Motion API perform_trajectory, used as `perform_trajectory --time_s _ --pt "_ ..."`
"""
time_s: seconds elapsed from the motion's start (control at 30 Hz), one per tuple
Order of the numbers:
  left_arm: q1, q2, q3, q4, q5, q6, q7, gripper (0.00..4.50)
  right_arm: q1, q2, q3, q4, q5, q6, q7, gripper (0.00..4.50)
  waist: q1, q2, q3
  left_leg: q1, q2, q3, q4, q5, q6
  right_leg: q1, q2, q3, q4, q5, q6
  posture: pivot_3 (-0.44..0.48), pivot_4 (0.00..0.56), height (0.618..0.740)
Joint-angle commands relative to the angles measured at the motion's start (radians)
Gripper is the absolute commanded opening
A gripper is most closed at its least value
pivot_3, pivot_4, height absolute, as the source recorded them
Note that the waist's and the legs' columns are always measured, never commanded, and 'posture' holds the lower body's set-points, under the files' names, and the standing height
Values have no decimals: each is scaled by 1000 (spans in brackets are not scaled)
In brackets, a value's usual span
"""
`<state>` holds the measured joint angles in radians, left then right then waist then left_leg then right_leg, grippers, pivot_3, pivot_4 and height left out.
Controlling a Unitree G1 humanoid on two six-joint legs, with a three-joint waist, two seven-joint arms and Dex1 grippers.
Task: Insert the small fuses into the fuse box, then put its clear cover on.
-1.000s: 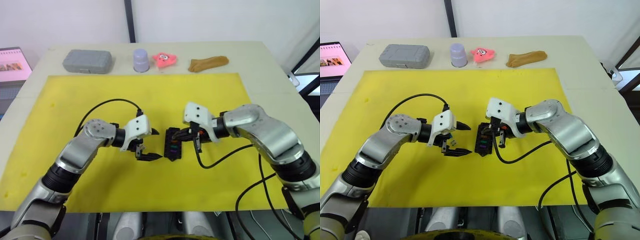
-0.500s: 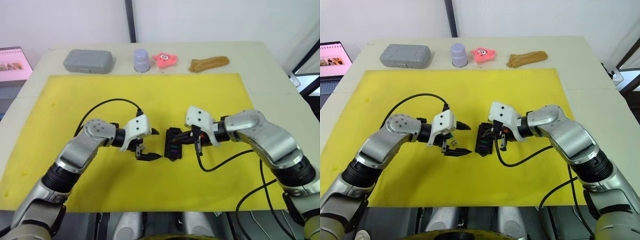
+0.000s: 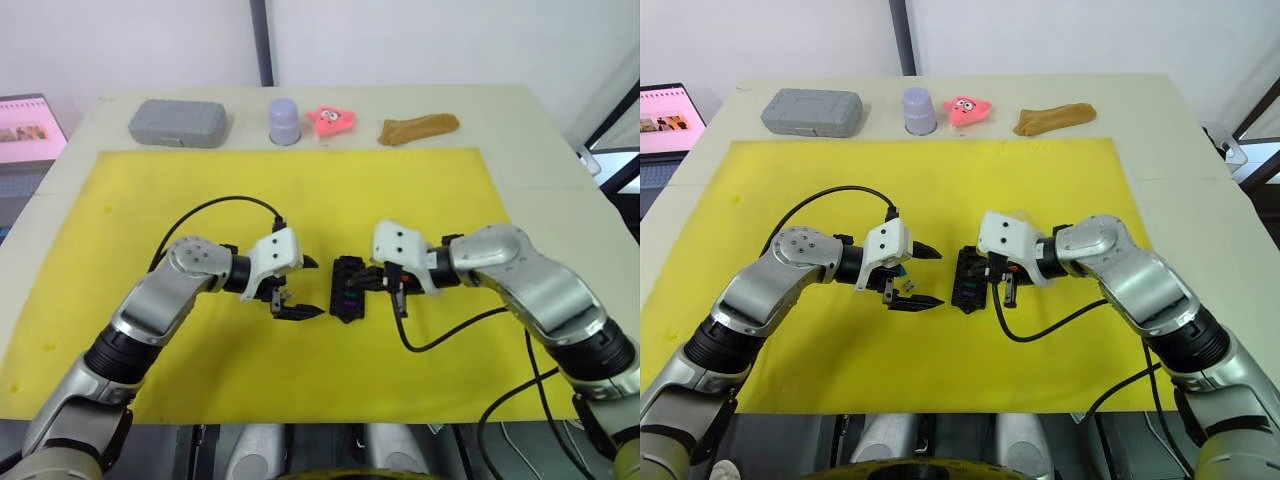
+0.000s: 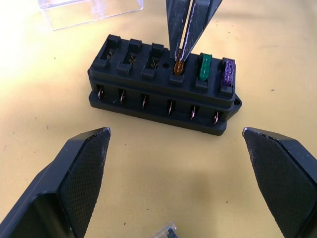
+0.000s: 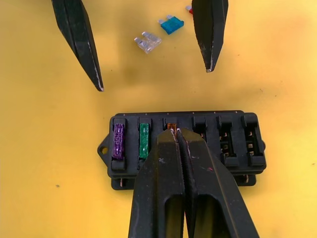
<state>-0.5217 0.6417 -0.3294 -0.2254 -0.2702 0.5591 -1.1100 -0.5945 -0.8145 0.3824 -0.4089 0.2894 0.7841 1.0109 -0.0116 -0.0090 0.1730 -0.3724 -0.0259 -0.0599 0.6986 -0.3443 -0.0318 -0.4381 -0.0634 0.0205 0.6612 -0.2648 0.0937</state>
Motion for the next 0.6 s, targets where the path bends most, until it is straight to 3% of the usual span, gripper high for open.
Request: perform_trajectory --time_s 0.03,0.27,0.6 --pt "-21 -3 10 -9 -1 -15 -5 4500 32 -38 68 31 -62 14 16 71 0 0 -1 0 0 0 0 0 0 0 0 0 0 0 0 0 150 740" --pt "-25 -3 11 -8 -1 -15 -7 4500 22 -39 91 30 -95 10 23 71 1 -2 -3 3 0 -1 0 0 0 4 0 -1 -2 0 0 0 150 740" --pt "-32 19 75 -19 -68 11 -39 4500 -110 43 -143 -7 123 155 30 71 0 -2 -3 -1 0 -1 0 0 0 0 0 -1 -2 0 0 0 150 740"
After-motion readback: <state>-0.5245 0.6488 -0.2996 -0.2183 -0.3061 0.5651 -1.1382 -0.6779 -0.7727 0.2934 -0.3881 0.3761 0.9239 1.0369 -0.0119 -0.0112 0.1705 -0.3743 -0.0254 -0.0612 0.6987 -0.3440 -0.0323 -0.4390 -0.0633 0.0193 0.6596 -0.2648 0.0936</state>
